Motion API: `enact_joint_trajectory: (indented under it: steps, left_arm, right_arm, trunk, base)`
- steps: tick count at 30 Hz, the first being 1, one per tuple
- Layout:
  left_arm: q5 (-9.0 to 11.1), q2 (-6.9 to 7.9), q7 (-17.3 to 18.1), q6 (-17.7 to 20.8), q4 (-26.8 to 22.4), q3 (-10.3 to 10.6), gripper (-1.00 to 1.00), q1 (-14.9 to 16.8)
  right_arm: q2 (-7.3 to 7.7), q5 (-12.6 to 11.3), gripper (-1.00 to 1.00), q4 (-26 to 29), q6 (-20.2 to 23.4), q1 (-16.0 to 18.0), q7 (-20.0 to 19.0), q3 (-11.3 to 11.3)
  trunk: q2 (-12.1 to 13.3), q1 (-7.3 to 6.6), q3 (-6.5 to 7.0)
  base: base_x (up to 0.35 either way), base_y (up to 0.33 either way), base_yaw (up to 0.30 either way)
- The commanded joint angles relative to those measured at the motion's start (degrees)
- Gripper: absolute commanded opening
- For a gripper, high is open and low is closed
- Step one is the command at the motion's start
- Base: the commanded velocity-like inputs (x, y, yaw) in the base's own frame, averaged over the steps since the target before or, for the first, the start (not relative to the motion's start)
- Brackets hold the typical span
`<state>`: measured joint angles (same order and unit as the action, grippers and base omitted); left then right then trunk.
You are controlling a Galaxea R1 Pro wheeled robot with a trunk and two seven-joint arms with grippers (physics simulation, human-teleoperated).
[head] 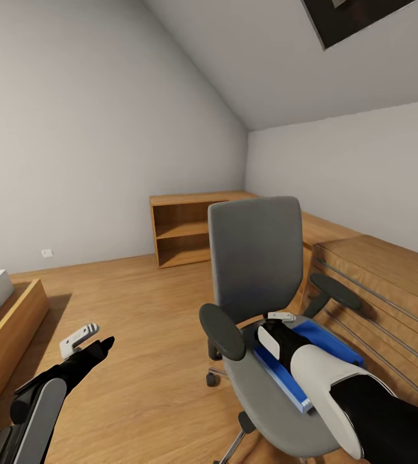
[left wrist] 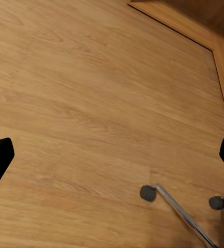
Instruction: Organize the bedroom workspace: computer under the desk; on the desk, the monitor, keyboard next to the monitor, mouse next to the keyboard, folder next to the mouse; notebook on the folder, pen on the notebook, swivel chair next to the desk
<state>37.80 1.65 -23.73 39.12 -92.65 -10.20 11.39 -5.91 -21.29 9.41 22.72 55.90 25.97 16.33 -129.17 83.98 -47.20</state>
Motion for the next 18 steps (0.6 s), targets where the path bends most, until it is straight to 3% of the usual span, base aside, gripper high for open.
enact_joint_trajectory:
  steps: [1, 12, 18]
  left_arm:
    - [0.6, 0.02, -0.5, 0.2, -0.1, 0.0, 1.00, 0.0]
    - [0.7, 0.09, -0.4, 0.3, -0.1, -0.1, 1.00, 0.0]
    - [0.6, 0.10, -0.4, 0.3, -0.1, -0.1, 1.00, 0.0]
  right_arm:
    - [0.03, -1.0, 1.00, 0.1, 0.3, 0.0, 0.3, -0.1]
    - [0.03, -1.0, 1.00, 0.0, 0.3, 0.0, 0.3, -0.1]
    - [0.03, -1.0, 1.00, 0.0, 0.3, 0.0, 0.3, 0.0]
  trunk:
    - [0.0, -0.01, -0.07]
    - [0.0, -0.01, -0.07]
    - [0.0, -0.01, -0.07]
  base:
    - [0.000, 0.000, 0.000]
    - [-0.007, -0.001, 0.000]
    - [-0.202, -0.072, 0.000]
